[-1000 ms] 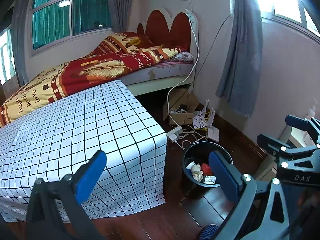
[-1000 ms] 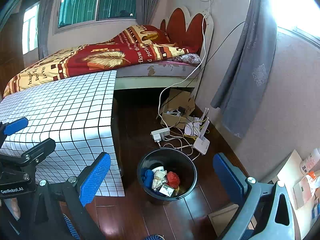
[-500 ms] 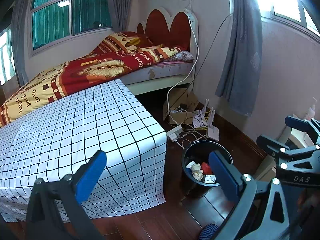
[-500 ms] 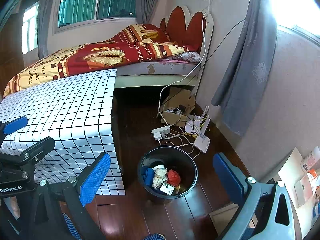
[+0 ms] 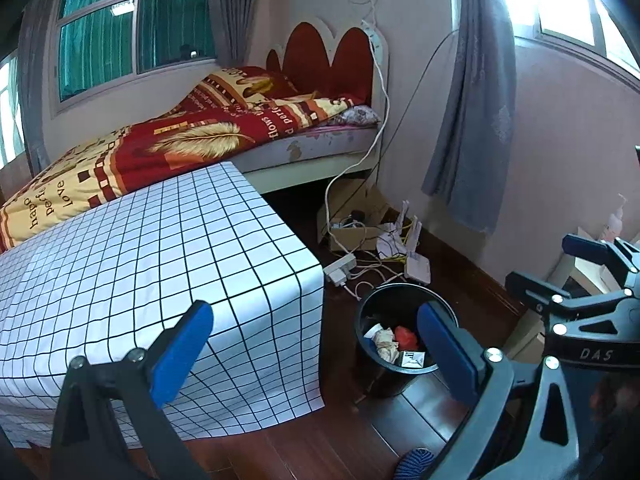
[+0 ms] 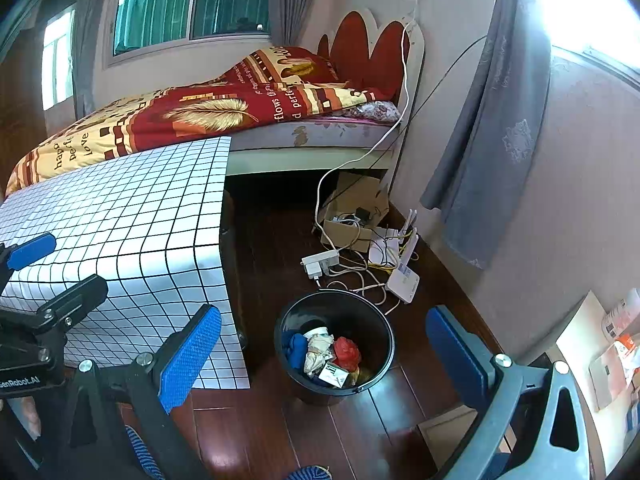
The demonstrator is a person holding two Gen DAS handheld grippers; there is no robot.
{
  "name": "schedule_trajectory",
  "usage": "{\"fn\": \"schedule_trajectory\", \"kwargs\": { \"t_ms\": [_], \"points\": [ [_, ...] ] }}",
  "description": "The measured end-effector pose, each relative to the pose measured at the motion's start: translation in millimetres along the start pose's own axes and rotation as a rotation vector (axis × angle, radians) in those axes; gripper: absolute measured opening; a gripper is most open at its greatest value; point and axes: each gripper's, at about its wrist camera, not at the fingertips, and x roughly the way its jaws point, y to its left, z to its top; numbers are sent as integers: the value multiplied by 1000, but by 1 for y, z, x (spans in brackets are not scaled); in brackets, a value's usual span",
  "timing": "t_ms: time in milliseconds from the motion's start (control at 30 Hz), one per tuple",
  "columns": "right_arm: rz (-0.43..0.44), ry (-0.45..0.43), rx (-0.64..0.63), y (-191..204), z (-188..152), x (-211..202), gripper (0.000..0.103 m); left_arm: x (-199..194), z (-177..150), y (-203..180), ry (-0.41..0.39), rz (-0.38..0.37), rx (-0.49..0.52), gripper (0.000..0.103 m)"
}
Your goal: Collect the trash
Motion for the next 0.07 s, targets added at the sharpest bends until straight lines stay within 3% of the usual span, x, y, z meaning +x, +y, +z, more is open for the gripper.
{"fn": "schedule_trajectory", "kwargs": {
  "t_ms": [67],
  "points": [
    [-2, 2, 2, 0, -1, 0, 103, 1, 1, 1, 1, 6, -1, 102]
  ]
}}
